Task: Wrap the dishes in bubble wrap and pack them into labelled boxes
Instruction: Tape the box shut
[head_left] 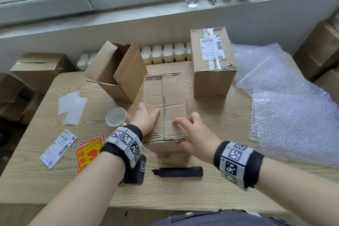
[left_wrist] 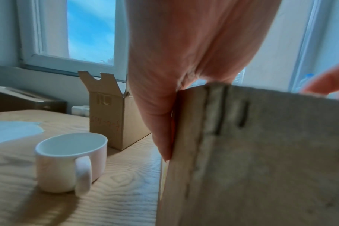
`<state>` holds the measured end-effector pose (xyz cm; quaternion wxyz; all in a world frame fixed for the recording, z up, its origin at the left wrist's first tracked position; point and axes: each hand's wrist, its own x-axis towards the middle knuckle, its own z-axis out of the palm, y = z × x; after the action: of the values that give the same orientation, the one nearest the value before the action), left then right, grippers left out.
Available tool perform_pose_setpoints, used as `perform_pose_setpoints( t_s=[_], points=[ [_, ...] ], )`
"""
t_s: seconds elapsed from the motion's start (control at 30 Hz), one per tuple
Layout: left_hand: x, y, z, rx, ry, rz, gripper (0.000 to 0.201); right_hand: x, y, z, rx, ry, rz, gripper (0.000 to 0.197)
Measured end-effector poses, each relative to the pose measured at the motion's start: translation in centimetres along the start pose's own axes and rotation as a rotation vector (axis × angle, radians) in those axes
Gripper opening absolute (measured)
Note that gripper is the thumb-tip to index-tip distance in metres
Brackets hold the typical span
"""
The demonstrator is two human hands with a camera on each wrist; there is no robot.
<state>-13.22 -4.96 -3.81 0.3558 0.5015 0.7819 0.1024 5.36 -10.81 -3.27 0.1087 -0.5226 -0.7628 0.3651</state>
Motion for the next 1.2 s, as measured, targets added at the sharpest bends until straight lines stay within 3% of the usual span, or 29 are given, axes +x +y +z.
perform_pose_setpoints(
  t_s=[0.2, 0.33, 0.4, 0.5, 0.7, 0.9, 1.07, 1.2],
  points=[
    [0.1, -1.3, -0.7, -0.237, -0.005, 0.090, 0.038, 0.4, 0.8, 0.7, 0.131, 0.010, 0.010, 0.057],
    [0.0, -3.5, -0.3, -0.607, -0.012, -0.033, 0.024, 0.5, 1.0, 0.9, 0.142, 0.018, 0.005, 0.055],
    [-0.3, -4.0, -0.1, -0.800, -0.041, -0.096, 0.026, 0.7, 1.0, 1.0, 0.149, 0.021, 0.001, 0.056],
    [-0.6, -4.9, 0.5, -0.959, -0.118, -0.069, 0.034, 0.9, 1.1, 1.1, 0.170, 0.031, -0.012, 0.056],
    [0.0, -6.3, 1.3, -1.050, -0.203, -0.094, 0.026, 1.2, 1.0, 1.2, 0.189, 0.029, -0.009, 0.056],
    [0.5, -6.6, 1.4, -1.082, -0.193, -0.075, 0.020, 1.4, 1.2, 1.3, 0.194, 0.029, -0.009, 0.057],
    [0.8, -6.7, 1.6, -1.050, -0.135, -0.039, 0.030, 1.5, 1.0, 1.4, 0.195, 0.041, -0.012, 0.056],
    [0.5, -7.2, 1.8, -1.027, -0.176, -0.003, 0.033, 1.4, 1.1, 1.5, 0.193, 0.047, -0.011, 0.056]
  ],
)
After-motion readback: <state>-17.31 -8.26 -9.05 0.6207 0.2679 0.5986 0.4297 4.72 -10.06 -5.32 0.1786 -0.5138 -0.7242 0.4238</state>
